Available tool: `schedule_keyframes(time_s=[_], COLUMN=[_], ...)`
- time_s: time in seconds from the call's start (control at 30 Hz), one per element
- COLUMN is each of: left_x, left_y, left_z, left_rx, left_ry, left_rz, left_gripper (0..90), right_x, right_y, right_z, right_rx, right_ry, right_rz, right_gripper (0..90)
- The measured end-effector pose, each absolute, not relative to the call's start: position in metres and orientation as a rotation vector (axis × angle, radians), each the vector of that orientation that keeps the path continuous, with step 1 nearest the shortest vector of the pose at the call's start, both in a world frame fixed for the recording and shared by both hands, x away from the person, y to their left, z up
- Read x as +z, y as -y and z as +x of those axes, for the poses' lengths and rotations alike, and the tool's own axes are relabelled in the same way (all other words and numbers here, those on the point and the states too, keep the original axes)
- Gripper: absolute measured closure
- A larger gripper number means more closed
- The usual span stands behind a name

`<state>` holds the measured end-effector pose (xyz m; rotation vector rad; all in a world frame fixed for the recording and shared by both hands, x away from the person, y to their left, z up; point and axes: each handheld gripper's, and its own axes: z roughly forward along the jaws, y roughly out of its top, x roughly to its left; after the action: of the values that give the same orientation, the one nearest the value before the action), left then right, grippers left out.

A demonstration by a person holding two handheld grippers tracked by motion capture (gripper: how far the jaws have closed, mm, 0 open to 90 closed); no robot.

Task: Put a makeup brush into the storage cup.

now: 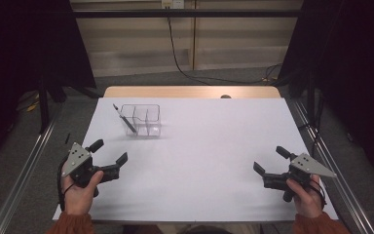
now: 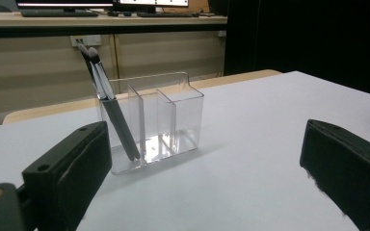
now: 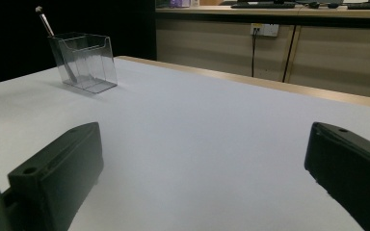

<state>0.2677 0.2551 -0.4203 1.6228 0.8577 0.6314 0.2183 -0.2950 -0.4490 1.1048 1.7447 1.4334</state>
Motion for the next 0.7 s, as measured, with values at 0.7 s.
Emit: schedule_keyframes(time_s=[0.7], left_x=[-0.430], left_y=[-0.261], left_z=[0.244], left_rx=[0.627], left_ry=[-0.900], left_rz=[1.640], left_gripper=[4.1], right_x=[-0.446], right_y=[0.298], right_z=[0.212], right_rx=[1.440], right_ry=[-1.716], right_rz=[1.112], right_gripper=[0.0])
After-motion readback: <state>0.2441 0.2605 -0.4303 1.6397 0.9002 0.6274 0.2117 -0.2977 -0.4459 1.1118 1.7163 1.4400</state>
